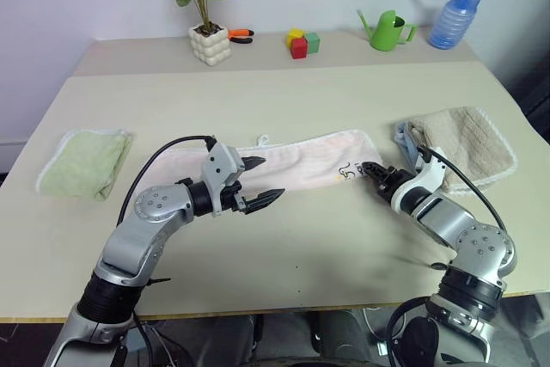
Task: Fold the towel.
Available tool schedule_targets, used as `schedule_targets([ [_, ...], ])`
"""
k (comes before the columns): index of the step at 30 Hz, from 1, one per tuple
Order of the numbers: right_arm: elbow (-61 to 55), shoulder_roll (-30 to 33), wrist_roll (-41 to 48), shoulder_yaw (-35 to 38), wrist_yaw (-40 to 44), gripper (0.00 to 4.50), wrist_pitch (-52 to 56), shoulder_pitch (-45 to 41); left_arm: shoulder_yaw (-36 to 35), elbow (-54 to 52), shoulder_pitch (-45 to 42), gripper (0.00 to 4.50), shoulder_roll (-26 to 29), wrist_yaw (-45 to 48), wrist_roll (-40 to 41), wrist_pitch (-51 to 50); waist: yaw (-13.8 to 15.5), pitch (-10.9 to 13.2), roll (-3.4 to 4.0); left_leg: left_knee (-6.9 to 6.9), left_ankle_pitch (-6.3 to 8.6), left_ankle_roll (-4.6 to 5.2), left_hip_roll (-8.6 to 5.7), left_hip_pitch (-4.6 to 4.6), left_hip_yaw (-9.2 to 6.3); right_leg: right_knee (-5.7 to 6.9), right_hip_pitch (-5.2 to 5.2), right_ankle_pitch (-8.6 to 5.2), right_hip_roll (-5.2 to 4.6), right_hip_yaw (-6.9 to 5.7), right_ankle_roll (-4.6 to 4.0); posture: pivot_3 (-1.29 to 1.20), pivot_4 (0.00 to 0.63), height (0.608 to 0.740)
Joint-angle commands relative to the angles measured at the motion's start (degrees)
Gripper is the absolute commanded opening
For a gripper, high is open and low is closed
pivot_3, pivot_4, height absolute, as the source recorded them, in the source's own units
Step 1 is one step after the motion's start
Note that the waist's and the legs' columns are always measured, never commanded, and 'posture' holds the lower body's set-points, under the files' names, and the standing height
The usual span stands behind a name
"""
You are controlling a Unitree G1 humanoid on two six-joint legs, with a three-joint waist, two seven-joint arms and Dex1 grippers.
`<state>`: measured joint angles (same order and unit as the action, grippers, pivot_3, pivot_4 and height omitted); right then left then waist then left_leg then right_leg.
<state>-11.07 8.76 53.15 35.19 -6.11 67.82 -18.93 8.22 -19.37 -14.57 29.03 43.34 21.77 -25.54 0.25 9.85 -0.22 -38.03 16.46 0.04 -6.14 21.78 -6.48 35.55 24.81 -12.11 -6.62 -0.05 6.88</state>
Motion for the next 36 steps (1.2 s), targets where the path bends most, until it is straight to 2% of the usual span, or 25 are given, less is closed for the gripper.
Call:
schedule_targets([
  [1,-3.44,1.98,4.47,1.83,1.10,2.47,1.42,2.77,-0.66,-2.56,1.07,3.94,0.22,-0.07,-0.38,1.40,0.26,0.00,0.00,0.01,0.00,0.01,0.00,0.00,0.00,-0.01,-0.01,0.00,0.00,0.00,0.00,0.00,0.150,0.732],
  [3,-4.57,2.76,7.58,2.53,1.25,3.03,2.38,4.13,-0.63,-2.39,0.96,3.94,0.10,-0.04,-0.43,1.40,0.43,0.00,0.00,0.00,0.01,0.03,0.00,0.01,-0.01,-0.07,-0.04,0.00,0.00,0.00,0.01,0.00,0.150,0.732],
  [6,-6.12,3.61,11.14,2.99,0.13,4.45,2.89,5.68,-0.45,-1.87,0.65,3.94,-0.07,0.16,-0.54,1.56,0.38,0.00,0.00,0.01,0.04,0.07,0.00,-0.11,-0.01,-0.10,-0.16,0.00,-0.01,-0.01,0.01,0.00,0.150,0.732],
  [9,-6.46,4.12,12.90,2.28,-1.58,4.45,2.24,6.21,0.27,-0.98,-0.15,3.94,-0.39,0.74,-0.95,1.91,0.39,0.00,0.01,0.04,0.06,0.10,0.00,-0.20,-0.01,-0.13,-0.26,-0.02,-0.01,-0.01,0.03,0.00,0.150,0.732],
  [14,-3.32,3.62,10.37,-0.87,-4.82,4.45,-0.05,5.01,0.52,-0.28,-0.75,3.94,-0.58,1.33,-1.56,2.31,0.26,0.00,0.01,0.07,0.06,0.10,0.01,-0.25,0.00,-0.15,-0.28,-0.02,0.00,-0.01,0.03,0.00,0.150,0.732],
  [23,10.25,2.37,3.17,-5.56,-5.09,4.45,-8.22,-2.39,0.46,-0.32,-1.03,3.94,-0.74,1.24,-2.12,2.24,-0.71,-0.04,-0.05,0.07,0.06,0.10,0.03,-0.37,0.00,-0.19,-0.40,-0.02,0.05,-0.01,0.03,0.00,0.150,0.732],
  [26,12.66,2.64,1.99,-5.56,-4.94,3.60,-10.47,-3.57,0.11,-0.92,-0.61,3.94,-0.49,1.02,-2.16,1.92,-0.88,-0.09,-0.13,0.06,0.06,0.10,0.04,-0.37,-0.01,-0.19,-0.42,-0.02,0.06,-0.01,0.03,0.00,0.150,0.732],
  [33,10.64,3.38,1.68,-5.49,-3.80,0.07,-11.72,-3.30,-0.17,-1.93,0.16,3.94,0.04,0.62,-1.95,1.34,-0.82,-0.09,-0.13,0.08,0.06,0.10,0.04,-0.35,-0.02,-0.19,-0.39,-0.02,0.05,-0.01,0.03,0.00,0.150,0.732],
  [36,7.06,4.44,2.52,-4.93,-3.36,0.02,-11.86,-3.07,-0.01,-1.89,0.05,3.94,0.03,0.48,-1.99,1.31,-0.60,-0.07,-0.09,0.08,0.08,0.13,0.01,-0.32,-0.04,-0.24,-0.41,-0.02,0.02,-0.01,0.04,0.00,0.150,0.732],
])
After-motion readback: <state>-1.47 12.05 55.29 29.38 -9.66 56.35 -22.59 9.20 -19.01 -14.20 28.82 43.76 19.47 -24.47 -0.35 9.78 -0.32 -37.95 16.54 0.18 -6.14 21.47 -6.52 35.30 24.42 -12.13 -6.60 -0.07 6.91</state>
